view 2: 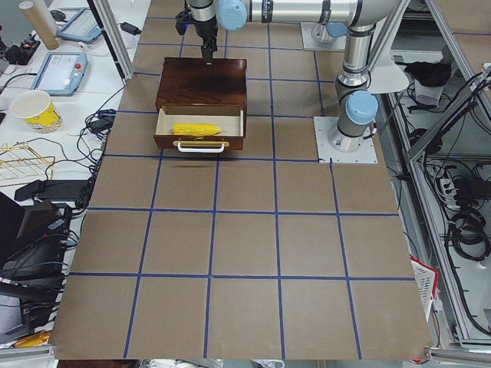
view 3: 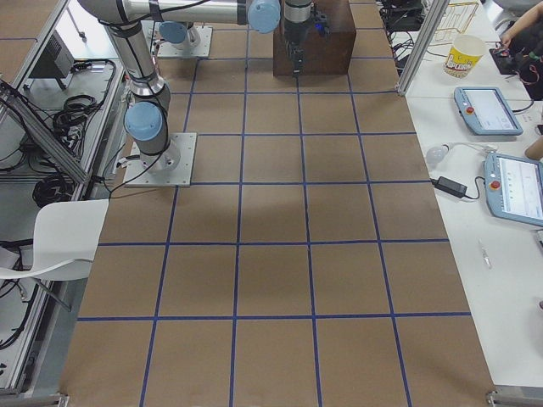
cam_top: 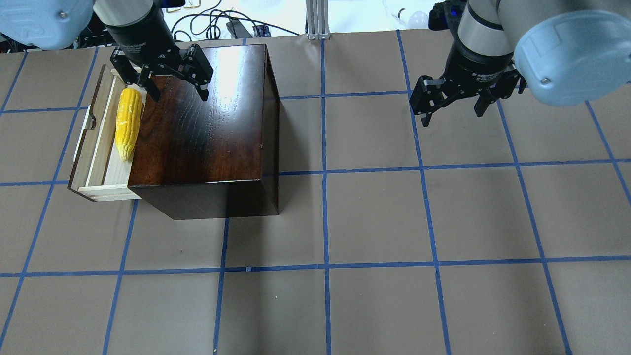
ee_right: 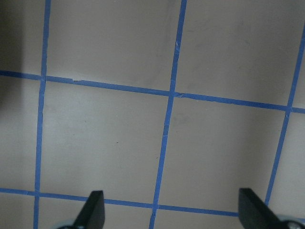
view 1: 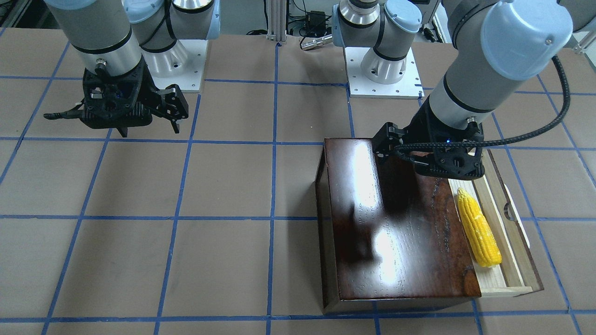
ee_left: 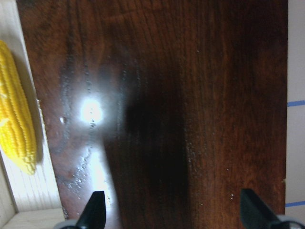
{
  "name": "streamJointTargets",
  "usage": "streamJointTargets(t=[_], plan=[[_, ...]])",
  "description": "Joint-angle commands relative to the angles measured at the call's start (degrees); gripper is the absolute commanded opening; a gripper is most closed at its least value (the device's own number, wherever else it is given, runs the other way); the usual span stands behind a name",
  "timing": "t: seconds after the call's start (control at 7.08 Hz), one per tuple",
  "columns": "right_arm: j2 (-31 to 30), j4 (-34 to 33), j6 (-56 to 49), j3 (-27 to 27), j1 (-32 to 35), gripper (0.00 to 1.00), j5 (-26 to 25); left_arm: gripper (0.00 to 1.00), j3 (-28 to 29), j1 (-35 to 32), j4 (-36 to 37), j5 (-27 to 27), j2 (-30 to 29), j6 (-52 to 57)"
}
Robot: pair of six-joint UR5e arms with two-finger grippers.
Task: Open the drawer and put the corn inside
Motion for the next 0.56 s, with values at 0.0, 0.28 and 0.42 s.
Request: streamJointTargets(t=[0.0,0.28,0.42], plan=[[0.0,0.0,0.0,0.0,0.0,1.0,0.0,1.0,-0.1,-0.4,0.1,-0.1,0.6,-0.9],[0.0,0.0,0.0,0.0,0.0,1.0,0.0,1.0,-0.3,-0.1,-0.1,0.2,1.5,-0.5],[0.0,0.0,0.0,0.0,0.0,1.0,0.0,1.0,-0.4,-0.1,-0.1,0.3,1.5,-0.7]])
